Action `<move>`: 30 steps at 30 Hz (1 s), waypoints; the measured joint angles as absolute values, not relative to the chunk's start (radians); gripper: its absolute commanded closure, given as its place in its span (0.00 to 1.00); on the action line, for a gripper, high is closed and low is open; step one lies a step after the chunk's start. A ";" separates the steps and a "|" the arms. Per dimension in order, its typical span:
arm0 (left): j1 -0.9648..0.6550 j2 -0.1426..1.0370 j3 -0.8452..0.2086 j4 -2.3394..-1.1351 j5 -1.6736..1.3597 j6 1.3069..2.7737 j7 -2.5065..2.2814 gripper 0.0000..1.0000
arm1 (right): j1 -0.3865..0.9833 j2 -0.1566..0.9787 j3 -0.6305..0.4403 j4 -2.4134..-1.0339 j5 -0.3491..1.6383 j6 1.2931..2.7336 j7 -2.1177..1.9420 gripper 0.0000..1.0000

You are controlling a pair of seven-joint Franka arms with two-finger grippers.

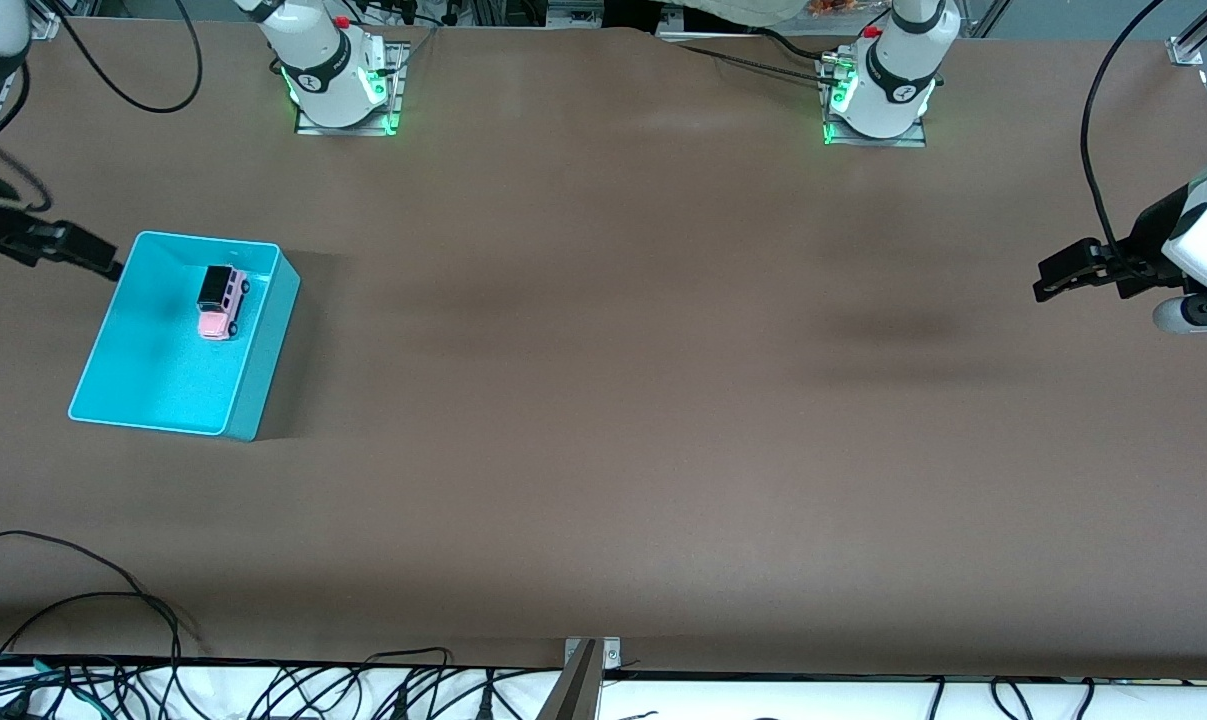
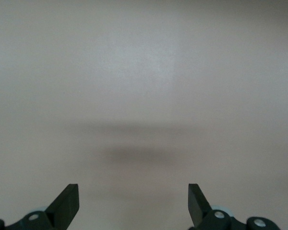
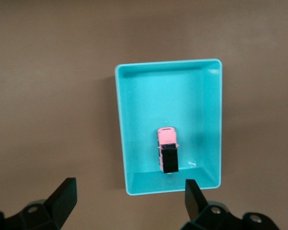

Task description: Wind and store pink jeep toy

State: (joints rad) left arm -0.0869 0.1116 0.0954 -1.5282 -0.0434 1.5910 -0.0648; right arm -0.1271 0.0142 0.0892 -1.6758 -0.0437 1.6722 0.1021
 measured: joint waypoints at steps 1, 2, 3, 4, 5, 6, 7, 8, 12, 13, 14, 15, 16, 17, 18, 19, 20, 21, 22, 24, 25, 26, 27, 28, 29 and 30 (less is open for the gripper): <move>-0.087 0.112 0.095 -1.528 -0.043 1.591 -0.065 0.00 | -0.114 0.010 0.090 -1.667 -0.037 1.656 0.103 0.00; -0.087 0.112 0.095 -1.528 -0.043 1.591 -0.065 0.00 | -0.104 0.006 0.090 -1.658 -0.031 1.638 0.104 0.00; -0.087 0.112 0.095 -1.528 -0.043 1.591 -0.065 0.00 | -0.096 0.002 0.090 -1.647 -0.025 1.618 0.104 0.00; -0.087 0.112 0.095 -1.528 -0.043 1.591 -0.065 0.00 | -0.090 -0.001 0.090 -1.633 -0.016 1.592 0.104 0.00; -0.087 0.112 0.095 -1.528 -0.043 1.591 -0.065 0.00 | -0.085 -0.004 0.090 -1.618 -0.007 1.569 0.104 0.00; -0.087 0.112 0.095 -1.528 -0.043 1.591 -0.065 0.00 | -0.080 -0.007 0.090 -1.602 0.001 1.542 0.104 0.00; -0.087 0.112 0.095 -1.528 -0.043 1.591 -0.065 0.00 | -0.075 -0.009 0.090 -1.586 0.007 1.520 0.104 0.00; -0.087 0.112 0.095 -1.528 -0.043 1.591 -0.065 0.00 | -0.070 -0.011 0.090 -1.571 0.011 1.501 0.104 0.00; -0.087 0.112 0.095 -1.528 -0.043 1.591 -0.065 0.00 | -0.055 -0.017 0.090 -1.536 0.017 1.465 0.117 0.00; -0.087 0.112 0.095 -1.528 -0.043 1.591 -0.065 0.00 | -0.053 -0.018 0.090 -1.533 0.017 1.462 0.119 0.00; -0.087 0.112 0.095 -1.528 -0.043 1.591 -0.065 0.00 | -0.052 -0.018 0.090 -1.531 0.017 1.461 0.120 0.00; -0.087 0.112 0.095 -1.528 -0.043 1.591 -0.065 0.00 | -0.051 -0.018 0.090 -1.531 0.017 1.461 0.121 0.00; -0.087 0.112 0.095 -1.528 -0.043 1.591 -0.065 0.00 | -0.051 -0.017 0.090 -1.531 0.017 1.461 0.121 0.00; -0.087 0.112 0.095 -1.528 -0.043 1.591 -0.065 0.00 | -0.051 -0.016 0.090 -1.531 0.017 1.461 0.121 0.00; -0.087 0.112 0.095 -1.528 -0.043 1.591 -0.065 0.00 | -0.050 -0.015 0.090 -1.531 0.017 1.461 0.121 0.00; -0.087 0.112 0.095 -1.528 -0.043 1.591 -0.065 0.00 | -0.050 -0.014 0.090 -1.531 0.017 1.462 0.121 0.00; -0.087 0.112 0.095 -1.528 -0.043 1.591 -0.065 0.00 | -0.049 -0.013 0.090 -1.531 0.017 1.462 0.121 0.00; -0.087 0.112 0.095 -1.528 -0.043 1.591 -0.065 0.00 | -0.048 -0.011 0.090 -1.531 0.017 1.462 0.121 0.00; -0.087 0.112 0.095 -1.528 -0.043 1.591 -0.065 0.00 | -0.046 -0.010 0.090 -1.531 0.017 1.462 0.121 0.00; -0.087 0.112 0.095 -1.528 -0.043 1.591 -0.065 0.00 | -0.043 -0.009 0.090 -1.531 0.017 1.462 0.121 0.00; -0.087 0.112 0.095 -1.528 -0.043 1.591 -0.065 0.00 | -0.041 -0.008 0.089 -1.531 0.017 1.462 0.121 0.00; -0.087 0.112 0.095 -1.528 -0.043 1.591 -0.065 0.00 | -0.038 -0.008 0.089 -1.531 0.017 1.462 0.121 0.00; -0.087 0.112 0.095 -1.528 -0.043 1.591 -0.065 0.00 | -0.036 -0.008 0.089 -1.531 0.017 1.462 0.121 0.00; -0.087 0.112 0.095 -1.528 -0.043 1.591 -0.065 0.00 | -0.033 -0.008 0.089 -1.531 0.017 1.462 0.121 0.00; -0.087 0.112 0.095 -1.528 -0.043 1.591 -0.065 0.00 | -0.031 -0.008 0.089 -1.531 0.017 1.462 0.121 0.00; -0.087 0.112 0.095 -1.528 -0.043 1.591 -0.065 0.00 | -0.029 -0.008 0.089 -1.531 0.017 1.462 0.121 0.00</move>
State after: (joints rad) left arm -0.0869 0.1116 0.0955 -1.5282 -0.0434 1.5909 -0.0648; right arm -0.0288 -0.0078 0.0886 -1.5310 0.0169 1.4620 0.1211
